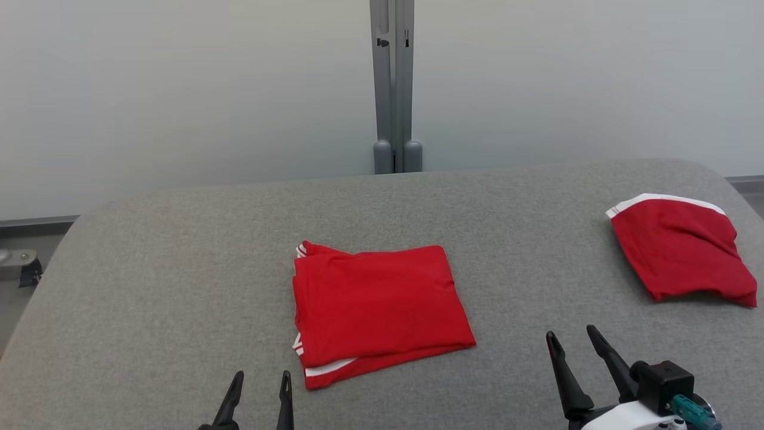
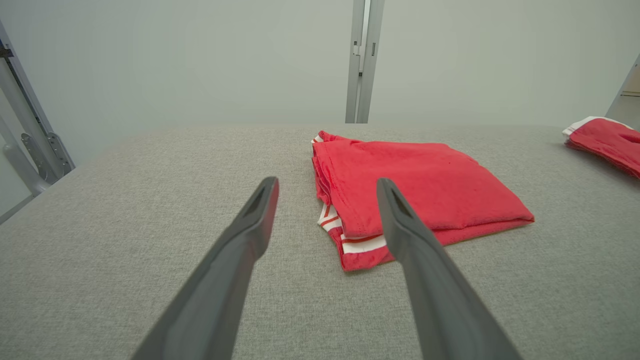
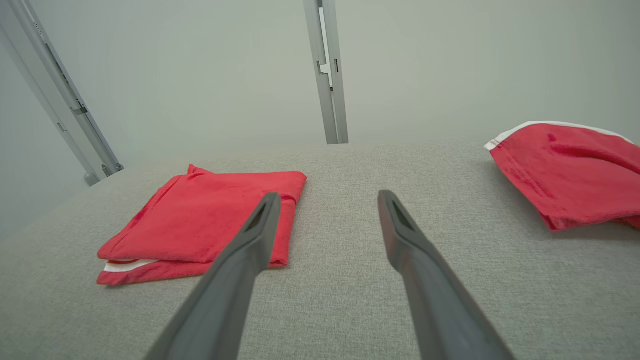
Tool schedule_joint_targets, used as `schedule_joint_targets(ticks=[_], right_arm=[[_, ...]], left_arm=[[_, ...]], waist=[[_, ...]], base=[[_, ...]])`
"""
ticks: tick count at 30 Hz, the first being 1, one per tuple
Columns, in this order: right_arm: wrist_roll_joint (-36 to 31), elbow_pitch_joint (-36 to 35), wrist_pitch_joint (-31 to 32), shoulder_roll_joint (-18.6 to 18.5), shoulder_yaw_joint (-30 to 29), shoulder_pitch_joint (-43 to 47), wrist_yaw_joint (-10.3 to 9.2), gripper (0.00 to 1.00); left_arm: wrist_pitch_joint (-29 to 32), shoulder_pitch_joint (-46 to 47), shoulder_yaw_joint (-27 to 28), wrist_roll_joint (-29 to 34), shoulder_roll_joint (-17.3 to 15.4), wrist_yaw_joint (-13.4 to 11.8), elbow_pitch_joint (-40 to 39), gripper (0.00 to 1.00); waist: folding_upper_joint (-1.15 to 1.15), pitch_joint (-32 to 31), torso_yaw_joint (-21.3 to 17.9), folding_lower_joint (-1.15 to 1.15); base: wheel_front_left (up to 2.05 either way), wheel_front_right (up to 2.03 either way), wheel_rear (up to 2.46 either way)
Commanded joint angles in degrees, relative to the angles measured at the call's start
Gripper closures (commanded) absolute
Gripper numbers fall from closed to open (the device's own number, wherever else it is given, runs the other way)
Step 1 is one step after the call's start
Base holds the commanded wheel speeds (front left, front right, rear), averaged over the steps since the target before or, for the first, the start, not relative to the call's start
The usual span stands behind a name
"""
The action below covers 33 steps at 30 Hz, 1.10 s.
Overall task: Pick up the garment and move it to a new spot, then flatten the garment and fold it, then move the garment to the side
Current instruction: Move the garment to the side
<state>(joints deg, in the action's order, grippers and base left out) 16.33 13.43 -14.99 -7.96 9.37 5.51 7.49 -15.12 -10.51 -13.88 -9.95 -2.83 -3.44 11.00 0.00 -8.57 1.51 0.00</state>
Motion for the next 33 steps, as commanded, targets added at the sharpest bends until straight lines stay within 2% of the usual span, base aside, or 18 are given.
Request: schedule_joint_targets(ticks=[1, 25, 33], right_arm=[[-0.23, 0.14, -0.25, 0.06, 0.10, 0.59, 0.01, 0.00], [0.14, 1.21, -0.25, 0.35, 0.07, -0.19, 0.00, 0.00], [3.72, 6.24, -0.23, -0.10, 1.64, -4.87, 0.00, 0.00]], left_arm=[[0.00, -0.77, 0.06, 0.07, -0.14, 0.35, 0.03, 0.00], [0.00, 0.21, -0.41, 0.58, -0.14, 0.90, -0.17, 0.00], [0.00, 1.52, -1.45, 0.30, -0.14, 0.80, -0.34, 0.00]], waist=[[0.00, 0.04, 0.05, 0.00], [0.00, 2.61, 2.31, 0.00], [0.00, 5.33, 3.65, 0.00]], base=[[0.00, 0.00, 0.00], [0.00, 0.00, 0.00], [0.00, 0.00, 0.00]])
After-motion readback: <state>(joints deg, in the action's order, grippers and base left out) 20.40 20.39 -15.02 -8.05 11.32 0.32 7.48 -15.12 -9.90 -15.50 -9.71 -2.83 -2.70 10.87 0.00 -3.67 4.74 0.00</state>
